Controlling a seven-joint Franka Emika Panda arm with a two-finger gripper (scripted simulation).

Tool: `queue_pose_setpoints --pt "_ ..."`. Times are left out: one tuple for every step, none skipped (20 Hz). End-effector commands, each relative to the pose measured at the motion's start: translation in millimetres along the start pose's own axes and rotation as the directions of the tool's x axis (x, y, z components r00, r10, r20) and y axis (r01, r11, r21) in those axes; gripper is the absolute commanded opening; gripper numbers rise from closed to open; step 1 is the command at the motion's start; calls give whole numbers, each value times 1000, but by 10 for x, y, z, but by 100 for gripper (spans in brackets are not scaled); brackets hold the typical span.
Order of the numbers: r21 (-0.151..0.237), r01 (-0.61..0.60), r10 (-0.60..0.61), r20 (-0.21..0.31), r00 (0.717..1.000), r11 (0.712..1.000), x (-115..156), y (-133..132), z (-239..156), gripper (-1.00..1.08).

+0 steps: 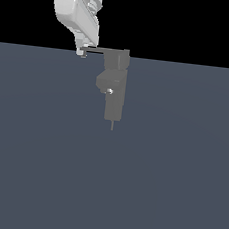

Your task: Turn on the faucet by rotating a designated handle.

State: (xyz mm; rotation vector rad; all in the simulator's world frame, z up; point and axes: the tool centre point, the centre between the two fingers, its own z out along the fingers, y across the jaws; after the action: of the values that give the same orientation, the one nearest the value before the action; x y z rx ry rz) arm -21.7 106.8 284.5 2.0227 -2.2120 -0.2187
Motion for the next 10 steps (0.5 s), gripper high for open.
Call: queue_pose_setpoints --pt "0 -7 7 0 1000 1000 94 61 -21 -100" --pt "0 -7 7 0 1000 1000 113 83 -22 -100" --pt "0 -6 6 1 1000 1000 131 107 -23 -100" --pt "0 -6 6 1 1000 1000 150 129 -24 -100" --pt "1 -6 6 1 1000 1000 168 152 -26 -100" --pt "1 -6 6 1 1000 1000 187 174 -26 -100" --pt "1 -6 6 1 1000 1000 207 197 -27 -100" --pt "1 -5 5 1 1000 1000 225 220 -29 -100" --pt "1 -5 5 1 1000 1000 244 243 -30 -100" --pt "1 -5 5 1 1000 1000 263 265 -30 -100"
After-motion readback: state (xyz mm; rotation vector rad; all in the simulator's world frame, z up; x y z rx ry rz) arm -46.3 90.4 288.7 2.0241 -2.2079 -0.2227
